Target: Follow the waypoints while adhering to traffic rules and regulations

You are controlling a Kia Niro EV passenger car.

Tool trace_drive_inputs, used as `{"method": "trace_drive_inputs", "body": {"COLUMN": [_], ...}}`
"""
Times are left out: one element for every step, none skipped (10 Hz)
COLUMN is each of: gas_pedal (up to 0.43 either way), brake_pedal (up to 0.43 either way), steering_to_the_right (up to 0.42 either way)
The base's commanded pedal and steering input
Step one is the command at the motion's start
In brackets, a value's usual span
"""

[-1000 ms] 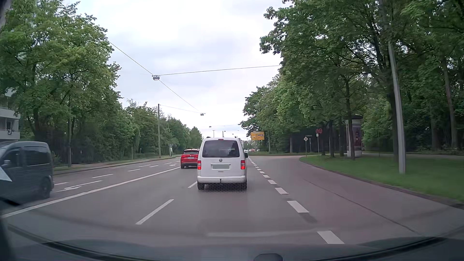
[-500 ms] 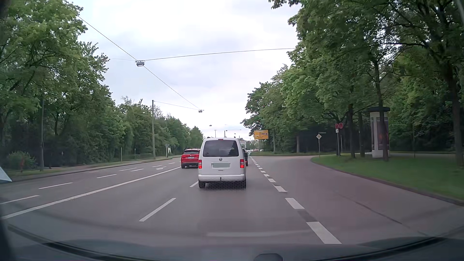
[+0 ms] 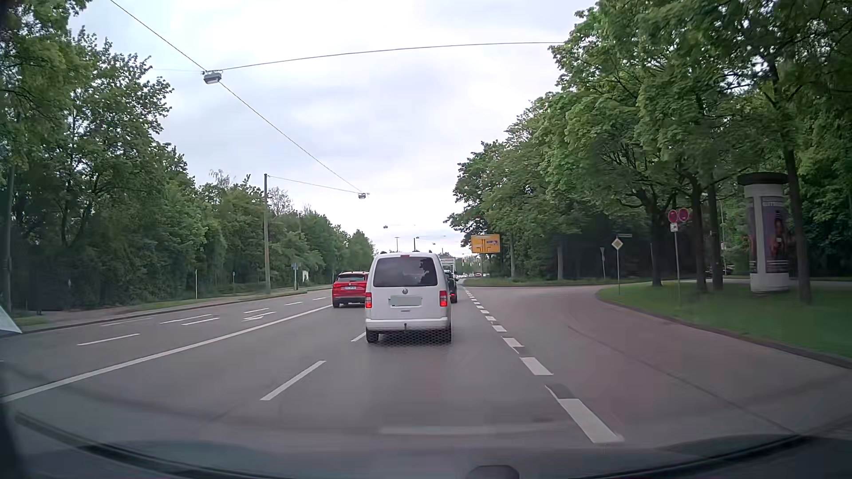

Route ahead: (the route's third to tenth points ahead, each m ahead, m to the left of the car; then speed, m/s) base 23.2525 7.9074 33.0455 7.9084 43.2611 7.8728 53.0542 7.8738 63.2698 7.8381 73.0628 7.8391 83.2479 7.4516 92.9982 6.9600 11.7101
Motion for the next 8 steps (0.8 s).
{"method": "trace_drive_inputs", "body": {"gas_pedal": [0.209, 0.220, 0.220, 0.177, 0.177, 0.157, 0.157, 0.157], "brake_pedal": [0.000, 0.000, 0.000, 0.000, 0.000, 0.000, 0.000, 0.000], "steering_to_the_right": [-0.006, -0.005, -0.005, -0.004, -0.003, -0.002, -0.003, -0.002]}}
